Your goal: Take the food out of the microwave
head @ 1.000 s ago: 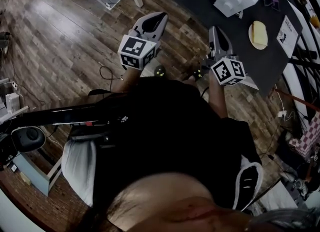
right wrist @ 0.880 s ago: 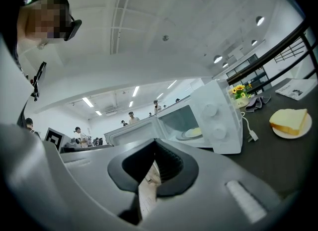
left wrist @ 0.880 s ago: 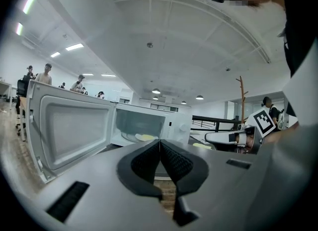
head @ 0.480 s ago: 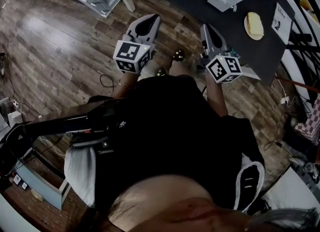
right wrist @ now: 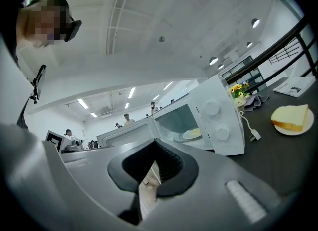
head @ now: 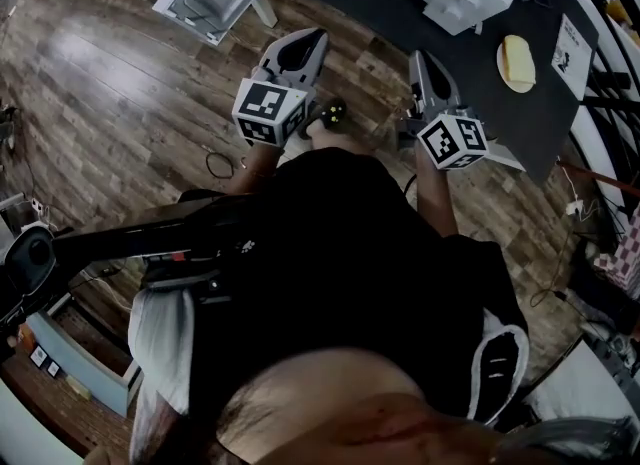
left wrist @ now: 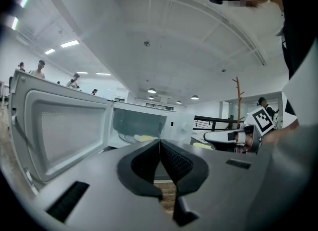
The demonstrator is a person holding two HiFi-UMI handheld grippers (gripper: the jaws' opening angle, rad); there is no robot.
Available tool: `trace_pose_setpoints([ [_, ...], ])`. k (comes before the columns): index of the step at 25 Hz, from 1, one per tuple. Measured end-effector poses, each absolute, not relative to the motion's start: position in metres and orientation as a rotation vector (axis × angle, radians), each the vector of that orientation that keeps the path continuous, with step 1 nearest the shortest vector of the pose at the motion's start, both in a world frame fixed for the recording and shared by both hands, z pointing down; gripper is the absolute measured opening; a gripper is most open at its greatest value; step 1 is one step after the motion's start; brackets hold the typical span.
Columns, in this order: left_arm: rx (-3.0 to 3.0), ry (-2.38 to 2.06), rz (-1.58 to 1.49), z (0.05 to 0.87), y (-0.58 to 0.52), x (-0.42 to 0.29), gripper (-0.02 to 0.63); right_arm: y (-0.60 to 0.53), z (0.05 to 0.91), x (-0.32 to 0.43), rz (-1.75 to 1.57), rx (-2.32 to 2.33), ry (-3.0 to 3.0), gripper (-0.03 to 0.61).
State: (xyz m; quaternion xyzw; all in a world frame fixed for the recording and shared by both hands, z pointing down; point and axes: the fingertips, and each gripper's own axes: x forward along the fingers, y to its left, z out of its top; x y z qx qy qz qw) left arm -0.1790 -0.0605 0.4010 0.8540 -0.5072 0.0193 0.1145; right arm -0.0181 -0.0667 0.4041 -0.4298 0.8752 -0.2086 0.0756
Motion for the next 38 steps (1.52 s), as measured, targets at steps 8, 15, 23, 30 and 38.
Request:
trace_pose_setpoints([
  [8, 2.501, -1.454, 0.071, 0.408, -0.105, -0.183, 0.008, -0.102, 0.413, -0.02, -0.652, -1.321, 2.575, 0.0],
  [15, 2.536, -1.389, 0.073, 0.407, -0.147, -0.172, 0.008, -0.138, 0.414, -0.012, -0.646, -1.384, 2.523, 0.0],
  [23, 2.579, -1.34, 0.076, 0.4, -0.187, -0.162, 0.008, -0.169, 0.41, -0.008, -0.628, -1.428, 2.492, 0.0],
  [30, 2.626, -1.261, 0.092, 0.404, -0.215, -0.152, 0.008, -0.187, 0.415, -0.011, -0.643, -1.46, 2.476, 0.0],
  [38, 2.644, -1.207, 0.128, 0.411, -0.237, -0.144, 0.008, -0.202, 0.422, -0.018, -0.672, -1.498, 2.481, 0.0],
])
